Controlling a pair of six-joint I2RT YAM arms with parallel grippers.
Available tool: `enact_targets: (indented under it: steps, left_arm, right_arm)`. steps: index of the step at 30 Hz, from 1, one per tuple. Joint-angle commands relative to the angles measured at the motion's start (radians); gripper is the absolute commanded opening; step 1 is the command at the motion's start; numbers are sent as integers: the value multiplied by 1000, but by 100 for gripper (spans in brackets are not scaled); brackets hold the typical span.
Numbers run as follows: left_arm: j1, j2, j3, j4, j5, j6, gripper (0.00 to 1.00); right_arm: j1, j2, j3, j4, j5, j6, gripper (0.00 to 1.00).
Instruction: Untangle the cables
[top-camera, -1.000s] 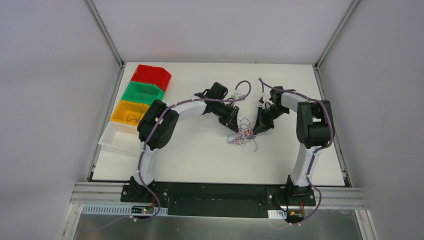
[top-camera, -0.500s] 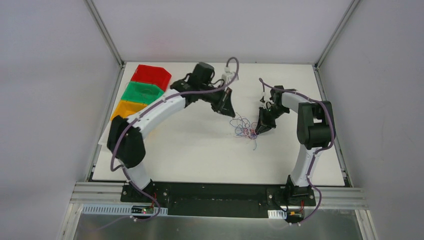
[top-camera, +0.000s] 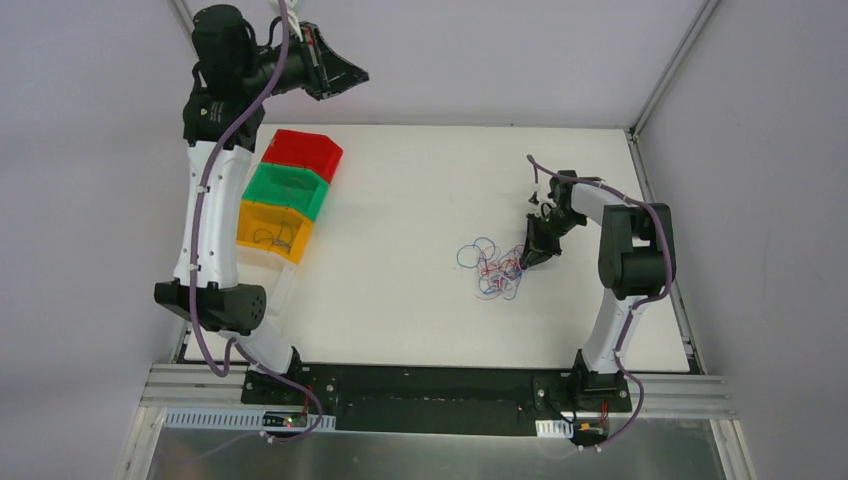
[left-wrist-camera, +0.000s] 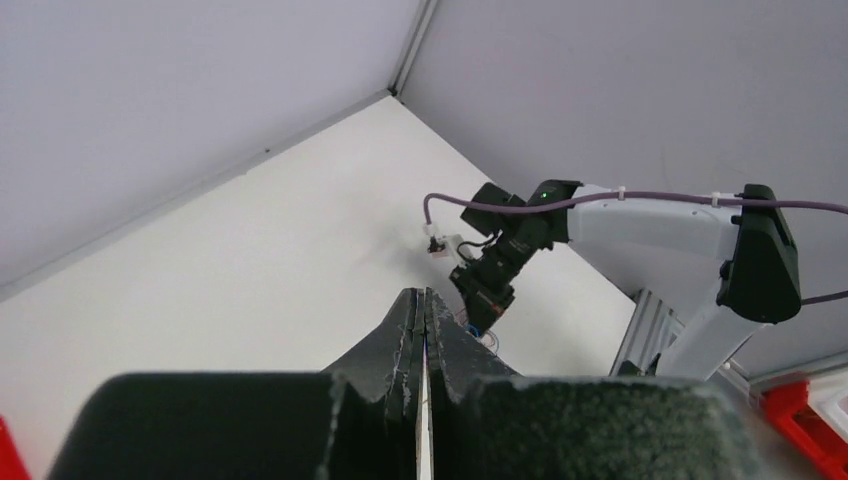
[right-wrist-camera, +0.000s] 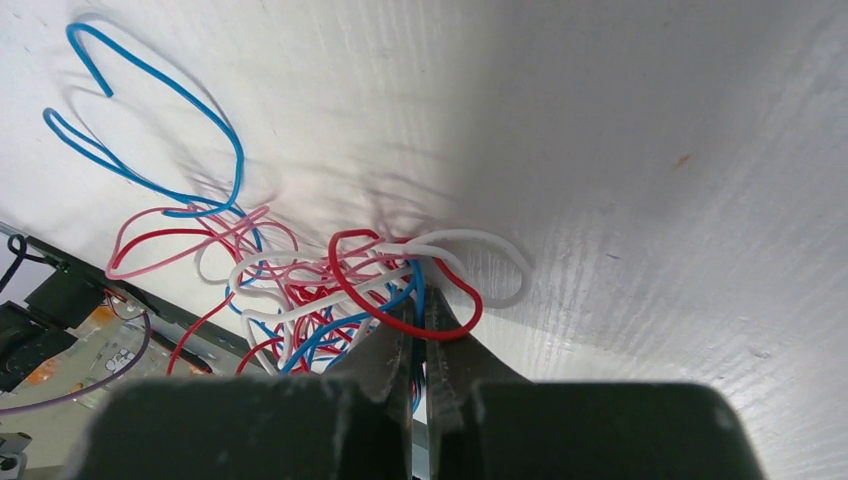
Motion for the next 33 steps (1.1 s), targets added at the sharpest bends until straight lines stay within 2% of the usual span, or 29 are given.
enact_targets:
  steps: [1,4,6,9,12,15,20,26,30,33]
  left_arm:
    - [28,-43,-132,-55,79,20,7]
    - [-34,-106,-369,-57,65,101,44]
    - [-115,-141,-515,-57,14,217,59]
    - [-251,-132,-642,-51,-60,377,69]
    - [-363,-34,-651,-44,-86,439,76]
    - [-447,90,-603,-44,-118,481,77]
    - [-535,235,-550,-43,-152,582,70]
    - [-618,303,-522,-41,-154,673,61]
    - [-654,347,-504,-36,-179,665,51]
    - [-675,371,-506,-17,-212,659,48]
  right_arm:
    - [-21,-31,25,-37,6,-34,0]
    - [-15,-48,25,-36,-70,-2,0]
    - [-2,-62,16,-29,-79,6,0]
    - [14,-76,-1,-26,-81,5,0]
    - [28,-81,-10,-27,-85,7,0]
    - [40,-84,-10,-29,-81,6,0]
    - [52,-92,-12,-34,-72,5,0]
    - [59,-90,-20,-32,-69,6,0]
    - [64,-84,-17,-35,-66,7,0]
    - [67,-84,-19,-35,-67,7,0]
